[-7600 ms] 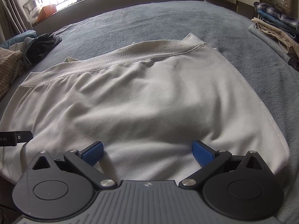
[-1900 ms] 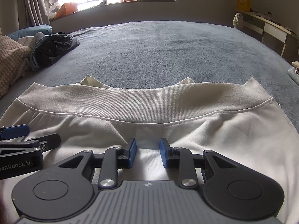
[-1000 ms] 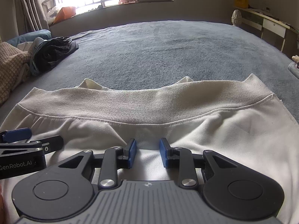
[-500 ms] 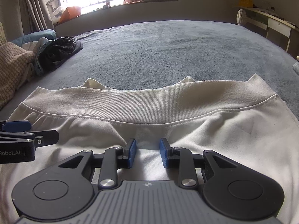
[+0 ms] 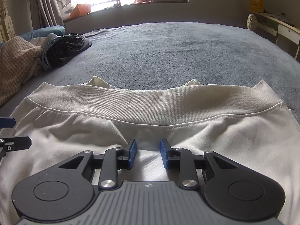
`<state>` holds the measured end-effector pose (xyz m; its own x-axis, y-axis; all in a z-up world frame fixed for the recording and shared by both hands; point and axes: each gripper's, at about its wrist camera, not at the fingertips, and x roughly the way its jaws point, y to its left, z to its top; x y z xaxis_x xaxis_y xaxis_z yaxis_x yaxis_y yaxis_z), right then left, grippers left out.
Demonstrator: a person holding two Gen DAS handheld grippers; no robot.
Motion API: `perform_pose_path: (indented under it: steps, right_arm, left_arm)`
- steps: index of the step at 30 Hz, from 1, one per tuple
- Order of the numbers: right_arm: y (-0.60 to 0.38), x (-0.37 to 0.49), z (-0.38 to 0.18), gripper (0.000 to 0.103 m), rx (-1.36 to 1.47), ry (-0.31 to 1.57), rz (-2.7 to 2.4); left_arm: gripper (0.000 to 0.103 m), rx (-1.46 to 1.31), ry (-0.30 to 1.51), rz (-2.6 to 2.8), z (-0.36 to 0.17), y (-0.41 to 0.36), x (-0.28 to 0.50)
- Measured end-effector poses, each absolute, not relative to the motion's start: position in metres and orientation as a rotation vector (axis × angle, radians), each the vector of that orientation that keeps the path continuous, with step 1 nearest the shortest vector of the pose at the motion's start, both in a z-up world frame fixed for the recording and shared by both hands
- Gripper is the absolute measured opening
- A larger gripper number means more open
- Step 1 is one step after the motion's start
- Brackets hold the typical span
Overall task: Fold clothes
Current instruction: 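Lift both open grippers up from the ribbed band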
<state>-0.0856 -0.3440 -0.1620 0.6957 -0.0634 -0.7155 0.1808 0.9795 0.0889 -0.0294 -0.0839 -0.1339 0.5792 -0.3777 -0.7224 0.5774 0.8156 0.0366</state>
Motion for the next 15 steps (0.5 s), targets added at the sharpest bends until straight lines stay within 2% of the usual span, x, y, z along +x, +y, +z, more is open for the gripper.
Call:
perform_pose_path:
  steps: [12, 15]
  right_arm:
    - [-0.343, -0.076, -0.157, 0.032, 0.072, 0.839, -0.085]
    - [-0.343, -0.075, -0.157, 0.032, 0.079, 0.841, -0.085]
  left_arm:
    - [0.082, 0.164, 0.660, -0.588, -0.127, -0.060, -0.018]
    - [0.082, 0.148, 0.735, -0.546, -0.143, -0.059, -0.002]
